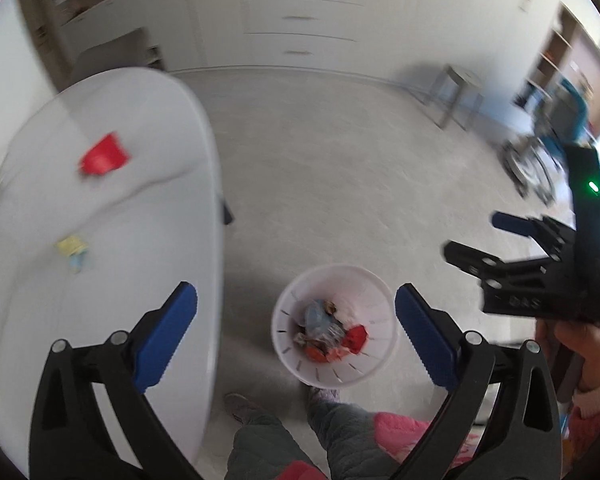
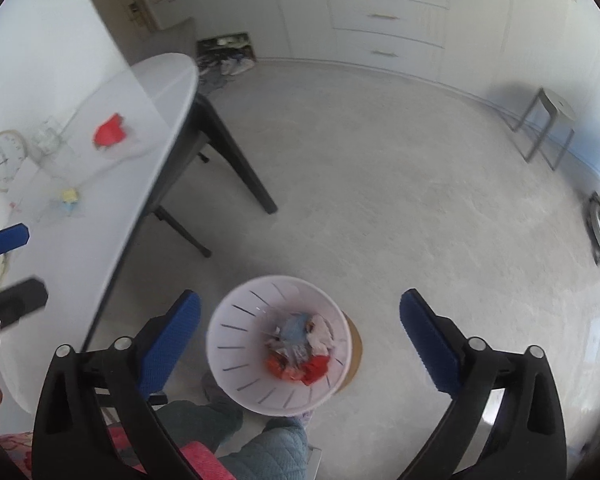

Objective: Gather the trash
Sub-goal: 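Grasp the yellow crumpled paper with the left tool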

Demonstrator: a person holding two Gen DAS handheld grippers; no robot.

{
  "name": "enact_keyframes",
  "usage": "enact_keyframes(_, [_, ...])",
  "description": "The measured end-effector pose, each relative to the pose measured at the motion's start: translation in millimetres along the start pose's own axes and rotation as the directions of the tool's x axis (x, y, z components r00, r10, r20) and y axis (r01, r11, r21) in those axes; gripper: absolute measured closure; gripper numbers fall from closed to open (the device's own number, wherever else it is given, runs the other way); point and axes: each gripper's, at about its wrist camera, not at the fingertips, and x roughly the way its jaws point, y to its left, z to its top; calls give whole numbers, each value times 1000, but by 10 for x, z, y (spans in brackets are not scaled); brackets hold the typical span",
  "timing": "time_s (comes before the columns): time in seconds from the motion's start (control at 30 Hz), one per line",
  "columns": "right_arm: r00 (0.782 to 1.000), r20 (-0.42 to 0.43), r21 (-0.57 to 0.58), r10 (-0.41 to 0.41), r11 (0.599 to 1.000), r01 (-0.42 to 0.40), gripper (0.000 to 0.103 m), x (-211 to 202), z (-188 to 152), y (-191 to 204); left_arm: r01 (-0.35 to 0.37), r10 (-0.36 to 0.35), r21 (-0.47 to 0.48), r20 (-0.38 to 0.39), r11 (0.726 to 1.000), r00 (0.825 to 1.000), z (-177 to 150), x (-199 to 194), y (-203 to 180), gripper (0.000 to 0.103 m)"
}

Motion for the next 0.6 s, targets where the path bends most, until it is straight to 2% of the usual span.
enact_keyframes(0.07, [999,16,-51,40,998,-39,3,-7,159,186,-52,53,-93,9,994,999,12,-37,334,8])
enact_keyframes(0.17, [995,29,-126,93,988,-88,3,43,400,498,-130,132,-201,-2,971,991,14,-9,783,8])
enact_keyframes(0.3, [988,36,-206,149,969,-138,3,165,709,930,-238,243,-333,-25,912,970,-51,33,1396,8])
enact_keyframes(0.37, [985,38,-234,169,960,-156,3,225,843,1123,-272,277,-381,-42,884,960,-56,107,1655,8])
enact_keyframes(0.5, [980,38,-279,198,943,-179,3,370,1076,1489,-285,284,-439,-70,852,956,-28,331,2026,8])
enact_keyframes(0.6, [976,29,-292,214,936,-196,3,520,1264,1770,-299,286,-451,-99,841,953,58,581,2270,8])
